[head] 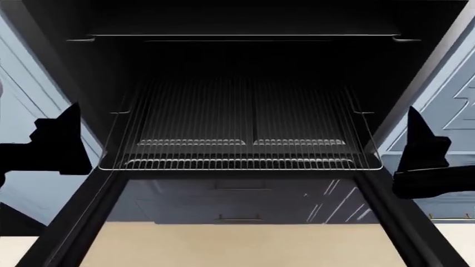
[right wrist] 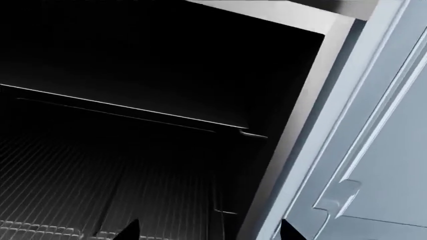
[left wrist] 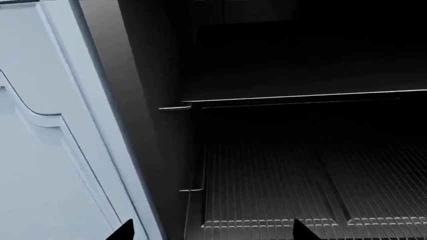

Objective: Fully slide the bottom oven rack out.

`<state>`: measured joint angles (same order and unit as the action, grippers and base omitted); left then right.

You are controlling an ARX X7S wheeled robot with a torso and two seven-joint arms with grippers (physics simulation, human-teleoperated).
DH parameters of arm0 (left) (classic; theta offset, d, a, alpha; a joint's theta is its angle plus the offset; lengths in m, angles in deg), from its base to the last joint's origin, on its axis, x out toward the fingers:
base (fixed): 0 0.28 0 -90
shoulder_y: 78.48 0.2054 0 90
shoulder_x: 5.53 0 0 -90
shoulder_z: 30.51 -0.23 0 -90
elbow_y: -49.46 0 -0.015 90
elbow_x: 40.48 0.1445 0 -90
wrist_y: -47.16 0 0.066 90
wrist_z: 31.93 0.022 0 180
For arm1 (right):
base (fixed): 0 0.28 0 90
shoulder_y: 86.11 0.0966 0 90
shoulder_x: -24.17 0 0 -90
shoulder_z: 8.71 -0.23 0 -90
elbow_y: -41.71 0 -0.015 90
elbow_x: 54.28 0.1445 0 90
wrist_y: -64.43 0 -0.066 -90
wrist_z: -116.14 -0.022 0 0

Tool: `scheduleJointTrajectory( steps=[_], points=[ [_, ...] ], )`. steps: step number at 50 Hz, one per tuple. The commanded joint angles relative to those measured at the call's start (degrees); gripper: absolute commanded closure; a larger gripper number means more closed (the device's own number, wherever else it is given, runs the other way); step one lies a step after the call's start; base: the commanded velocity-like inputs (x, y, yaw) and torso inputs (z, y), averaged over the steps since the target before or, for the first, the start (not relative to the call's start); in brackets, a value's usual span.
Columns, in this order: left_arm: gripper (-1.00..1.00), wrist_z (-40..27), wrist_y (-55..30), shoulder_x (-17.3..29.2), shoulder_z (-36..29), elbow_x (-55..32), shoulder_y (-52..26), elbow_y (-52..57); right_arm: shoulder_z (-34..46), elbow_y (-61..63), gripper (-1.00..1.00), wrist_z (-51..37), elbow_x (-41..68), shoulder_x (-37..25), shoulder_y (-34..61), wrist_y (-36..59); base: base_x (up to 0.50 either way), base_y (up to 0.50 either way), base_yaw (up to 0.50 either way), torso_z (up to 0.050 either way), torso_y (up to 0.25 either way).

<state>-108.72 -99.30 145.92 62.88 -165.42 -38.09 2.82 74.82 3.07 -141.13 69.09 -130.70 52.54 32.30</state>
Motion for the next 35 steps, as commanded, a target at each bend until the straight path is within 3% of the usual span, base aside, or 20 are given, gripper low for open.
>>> scheduleJointTrajectory(
  steps=[1,24,35],
  points=[
    [-1.0,-0.1,0.3,0.1,-1.8,-0.2,-2.0,-0.3,0.5,-0.5,-1.0,0.3,-0.1,0.2,-0.3,-0.5,0.0,0.0,0.0,0.0,-0.215],
    [-1.0,0.1,1.1,0.6,-2.7,-0.3,-2.2,-0.8,1.9,-1.4,-1.0,0.9,-0.6,1.5,-0.2,-1.4,0.0,0.0,0.0,0.0,-0.209],
    [-1.0,-1.3,-0.8,-6.4,-15.2,0.0,-12.5,-9.7,13.4,-10.4,-1.0,0.1,-0.2,6.4,8.3,-0.5,0.0,0.0,0.0,0.0,0.0]
  ],
)
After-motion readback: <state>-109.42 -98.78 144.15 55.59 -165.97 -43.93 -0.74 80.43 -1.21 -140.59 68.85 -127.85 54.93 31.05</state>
